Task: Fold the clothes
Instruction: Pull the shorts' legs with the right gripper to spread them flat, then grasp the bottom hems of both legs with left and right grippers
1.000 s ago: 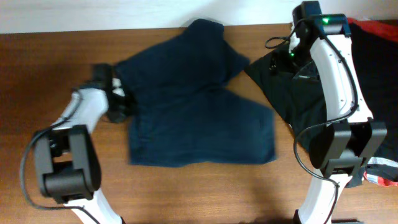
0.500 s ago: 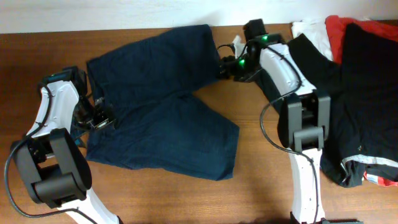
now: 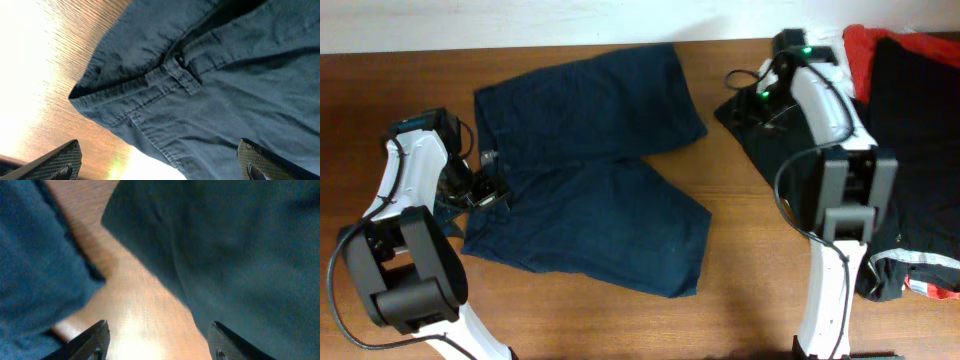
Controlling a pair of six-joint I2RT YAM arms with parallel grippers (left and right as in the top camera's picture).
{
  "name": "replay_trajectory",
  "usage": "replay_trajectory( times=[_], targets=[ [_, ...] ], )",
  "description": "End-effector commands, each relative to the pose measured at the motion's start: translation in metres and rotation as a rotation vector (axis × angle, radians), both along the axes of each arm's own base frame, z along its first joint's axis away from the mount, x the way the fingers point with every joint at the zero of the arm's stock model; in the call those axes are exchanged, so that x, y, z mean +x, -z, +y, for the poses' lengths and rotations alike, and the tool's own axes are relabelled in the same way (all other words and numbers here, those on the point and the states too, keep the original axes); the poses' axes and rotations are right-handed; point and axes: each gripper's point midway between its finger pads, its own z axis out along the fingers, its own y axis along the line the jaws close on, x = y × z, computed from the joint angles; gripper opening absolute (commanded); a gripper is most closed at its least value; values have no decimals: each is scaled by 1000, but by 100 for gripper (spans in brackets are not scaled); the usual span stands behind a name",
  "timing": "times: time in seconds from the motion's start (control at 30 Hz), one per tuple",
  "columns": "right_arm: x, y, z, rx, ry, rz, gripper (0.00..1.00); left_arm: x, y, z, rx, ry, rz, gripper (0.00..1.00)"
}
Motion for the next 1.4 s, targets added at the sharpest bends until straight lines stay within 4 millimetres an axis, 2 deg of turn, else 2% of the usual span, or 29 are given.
replay_trajectory(
  times=[0.0, 0.03, 0.07, 0.1, 0.23, 0.3, 0.37, 0.43, 0.5, 0.6, 0.67, 0.73, 0.8, 0.83, 0.93, 1.03, 1.07, 1.1, 1.17, 1.2, 1.27, 1.37],
  targets=[
    [-15, -82, -9, -110, -23, -115, 72, 16, -37, 17, 92, 61, -121, 99],
    [-30, -95, -11, -109, -19, -90, 76, 18, -52, 19, 114, 78, -170, 99],
    [-54, -100, -14, -106, -6, -8, 78, 10, -67, 23, 151, 73, -178, 99],
    [-77, -98, -17, -102, 32, 98, 78, -8, -75, 31, 216, -2, -121, 99],
    [-113, -106, -23, -139, 81, 234, 78, -25, -79, 26, 195, 21, -64, 99],
    [-122, -117, -27, -162, 105, 221, 77, -31, -85, 25, 192, 54, -65, 99],
    [-142, -130, -39, -234, 150, 205, 79, -35, -91, 24, 193, 61, -67, 99],
    [-162, -135, -36, -221, 170, 190, 84, -43, -92, 22, 185, 95, -68, 99],
    [-195, -133, -13, -89, 161, 170, 84, -53, -81, 20, 195, 95, -92, 99],
    [-248, -124, 10, 46, 198, 116, 84, -56, -57, 14, 186, 80, -175, 99],
    [-281, -120, 28, 160, 191, 68, 84, -55, -33, 0, 123, -6, -210, 99],
    [-302, -111, 33, 195, 250, 99, 84, -60, -11, -1, 117, -127, -213, 99],
    [-311, -100, 43, 223, 288, 134, 84, -58, 14, -11, 35, -204, -253, 99],
    [-313, -92, 48, 226, 307, 156, 84, -58, 24, -8, 38, -228, -273, 99],
    [-315, -68, 80, 243, 357, 207, 84, -54, 46, -1, 54, -251, -345, 98],
    [-315, -62, 94, 207, 353, 185, 84, -40, 51, 4, 71, -249, -421, 94],
    [-316, -60, 95, 185, 343, 178, 84, -41, 54, 4, 77, -261, -425, 90],
    [-318, -58, 96, 175, 341, 190, 84, -44, 56, 7, 96, -291, -419, 89],
    [-321, -48, 96, 145, 344, 234, 84, -37, 54, 13, 119, -299, -449, 73],
    [-321, -44, 95, 136, 363, 256, 84, -39, 55, 13, 121, -299, -442, 67],
    [-321, -37, 95, 118, 374, 291, 84, -48, 56, 18, 162, -298, -405, 48],
    [-320, -27, 96, 99, 378, 323, 84, -58, 58, 19, 179, -297, -364, 36]
  ],
)
